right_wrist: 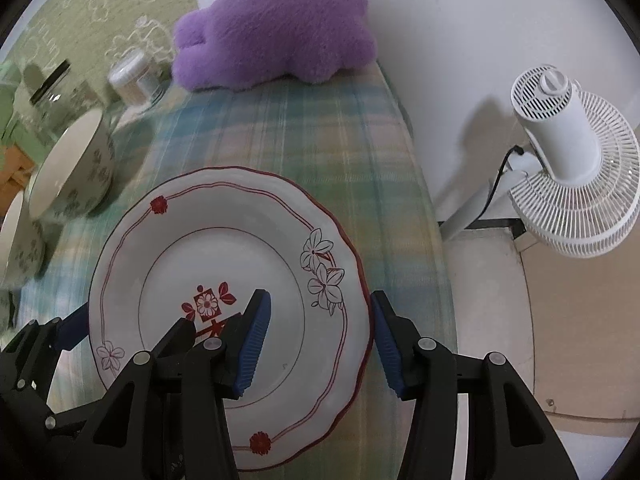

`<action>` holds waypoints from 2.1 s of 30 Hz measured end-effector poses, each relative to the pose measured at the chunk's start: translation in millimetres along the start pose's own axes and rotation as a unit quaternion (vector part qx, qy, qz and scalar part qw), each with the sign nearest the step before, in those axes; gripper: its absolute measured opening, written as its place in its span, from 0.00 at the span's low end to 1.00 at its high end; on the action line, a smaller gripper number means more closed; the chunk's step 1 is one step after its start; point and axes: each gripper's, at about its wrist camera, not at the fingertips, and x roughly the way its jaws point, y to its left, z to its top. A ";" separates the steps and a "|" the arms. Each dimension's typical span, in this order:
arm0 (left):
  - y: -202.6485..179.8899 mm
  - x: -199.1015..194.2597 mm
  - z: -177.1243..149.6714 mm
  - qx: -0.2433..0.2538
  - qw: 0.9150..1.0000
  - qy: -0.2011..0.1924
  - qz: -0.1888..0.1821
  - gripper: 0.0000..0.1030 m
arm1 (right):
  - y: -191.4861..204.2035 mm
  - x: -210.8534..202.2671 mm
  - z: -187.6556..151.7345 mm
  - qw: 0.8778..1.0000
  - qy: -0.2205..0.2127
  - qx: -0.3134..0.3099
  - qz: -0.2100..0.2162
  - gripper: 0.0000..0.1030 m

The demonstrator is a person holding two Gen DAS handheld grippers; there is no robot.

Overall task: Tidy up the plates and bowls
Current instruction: 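Grasp the rim of the red-rimmed white plate with both grippers, then lift the red-rimmed plate with both grippers and carry it over the yellow-flower stack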

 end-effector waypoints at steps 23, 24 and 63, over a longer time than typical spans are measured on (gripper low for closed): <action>4.6 -13.1 -7.1 -0.015 1.000 -0.017 -0.007 0.71 | 4.3 -4.7 -6.6 1.000 -0.001 0.007 -0.005 0.48; 3.9 -18.7 -8.1 -0.013 1.000 -0.022 -0.006 0.71 | 4.2 -10.4 -7.4 1.000 -0.004 0.008 -0.005 0.48; -11.4 -121.1 -177.7 0.025 0.996 -0.004 -0.081 0.70 | -4.1 -147.2 -196.5 0.995 -0.004 0.068 -0.070 0.49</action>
